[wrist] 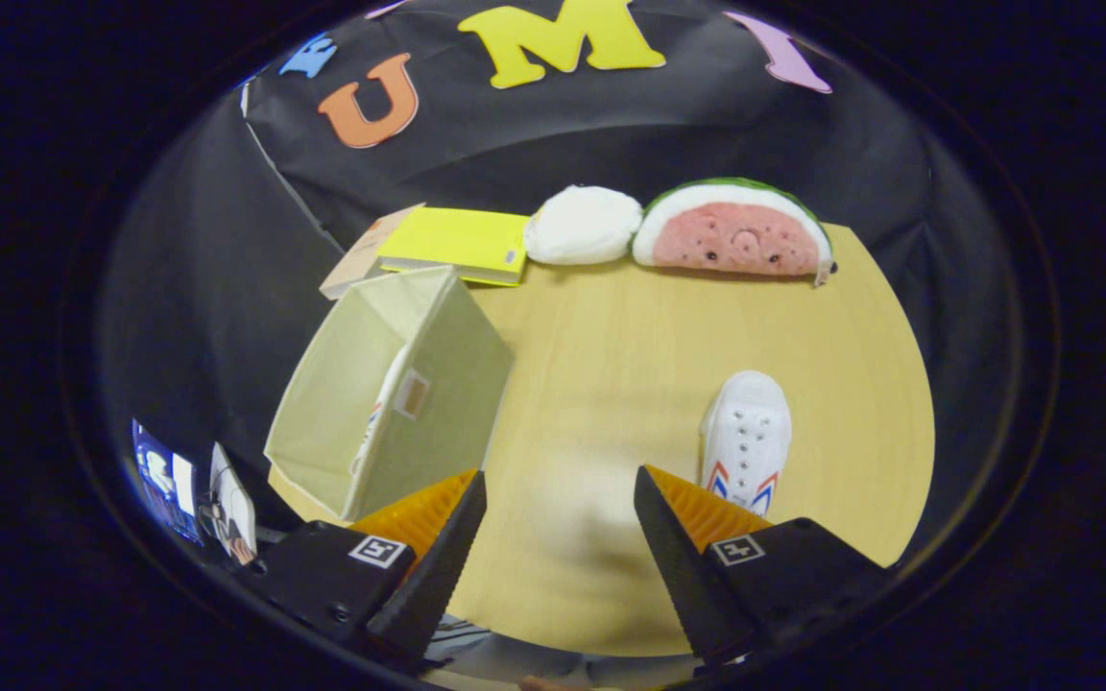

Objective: Open the storage box then place both shoes into the box .Put the left shoe in first, then the right shoe, with the right side of both shoes facing outward in a uniform manner.

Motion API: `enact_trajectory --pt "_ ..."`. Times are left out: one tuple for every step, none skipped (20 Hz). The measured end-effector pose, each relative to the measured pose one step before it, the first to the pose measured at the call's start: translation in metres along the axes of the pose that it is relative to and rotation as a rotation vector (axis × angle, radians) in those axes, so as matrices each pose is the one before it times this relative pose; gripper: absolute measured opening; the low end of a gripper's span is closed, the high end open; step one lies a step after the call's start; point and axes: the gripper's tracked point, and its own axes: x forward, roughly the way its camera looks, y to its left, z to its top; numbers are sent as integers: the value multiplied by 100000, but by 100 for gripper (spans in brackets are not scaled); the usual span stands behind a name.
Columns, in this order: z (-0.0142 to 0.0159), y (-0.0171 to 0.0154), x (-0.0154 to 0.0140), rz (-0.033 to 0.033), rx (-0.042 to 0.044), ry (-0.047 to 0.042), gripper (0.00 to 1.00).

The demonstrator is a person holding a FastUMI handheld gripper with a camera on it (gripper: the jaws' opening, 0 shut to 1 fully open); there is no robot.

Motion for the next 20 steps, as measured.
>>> enact_trajectory --pt "-333 -1386 188 -434 2264 708 99" --pt "-516 -1225 244 -69 2500 1588 99" --pt "-493 -1469 155 -464 2208 1977 99" --pt "-358 -1464 224 -1005 1800 1366 98" --pt "-84 -1431 193 -1072 1456 635 98" --pt "-45 -1301 235 -1159 1526 183 98" --pt "29 -1322 304 -1138 1646 616 97" --pt "-111 -1226 476 -459 1672 1429 97" --pt "-159 -986 585 19 1417 2219 97" --pt "-154 -1064 462 -467 1074 2233 96" --pt "-85 -787 640 14 1034 1847 96" --pt "-217 -704 475 -199 926 1639 95" --pt "1 -532 607 -60 973 1132 93" --pt "30 -305 668 118 1040 1080 92" --pt "-34 -345 590 -885 727 1165 91" --pt "-13 -90 657 10 670 1683 90" --pt "-108 231 527 374 651 2132 84" --pt "-253 41 755 -612 434 2396 82" --pt "-174 538 175 1407 -6 1571 79" --pt "315 274 43 -345 -508 -1233 76"
